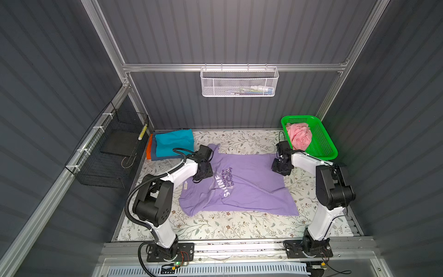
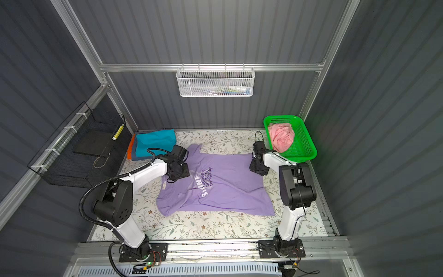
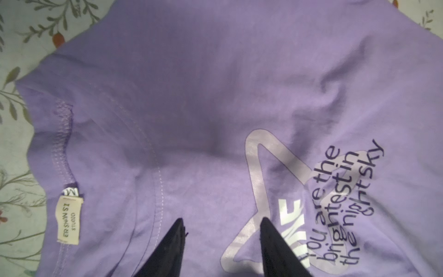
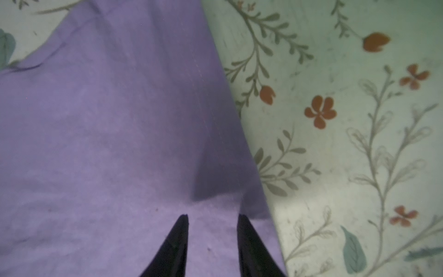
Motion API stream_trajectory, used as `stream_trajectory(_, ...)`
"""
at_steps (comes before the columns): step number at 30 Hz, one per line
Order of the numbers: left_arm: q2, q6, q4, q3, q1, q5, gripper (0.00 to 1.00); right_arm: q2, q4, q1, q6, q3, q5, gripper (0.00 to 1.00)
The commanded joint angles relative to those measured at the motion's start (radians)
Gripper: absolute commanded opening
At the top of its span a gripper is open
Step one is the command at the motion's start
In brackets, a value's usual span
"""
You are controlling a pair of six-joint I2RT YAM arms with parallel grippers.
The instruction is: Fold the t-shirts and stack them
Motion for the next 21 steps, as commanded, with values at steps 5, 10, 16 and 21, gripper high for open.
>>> stream_trajectory(5, 0.064, 0.018, 0.028, -0.014, 0.062, 0.043, 0.56, 0.102, -0.077, -0.054, -0.01, 0.134, -0.012, 0.47)
stream_trajectory(10, 0.082, 0.035, 0.029, 0.04, 0.069, 0.046, 0.57, 0.183, -0.12, -0.09, -0.031, 0.257, -0.044, 0.2)
stream_trajectory(16, 0.127, 0.051, 0.024, 0.129, 0.071, 0.032, 0.56, 0.296, -0.212, -0.102, -0.072, 0.434, -0.022, 0.0)
stream_trajectory(21, 0.181, 0.065, 0.003, 0.221, 0.072, 0.012, 0.53, 0.337, -0.232, -0.107, -0.079, 0.522, -0.022, 0.0)
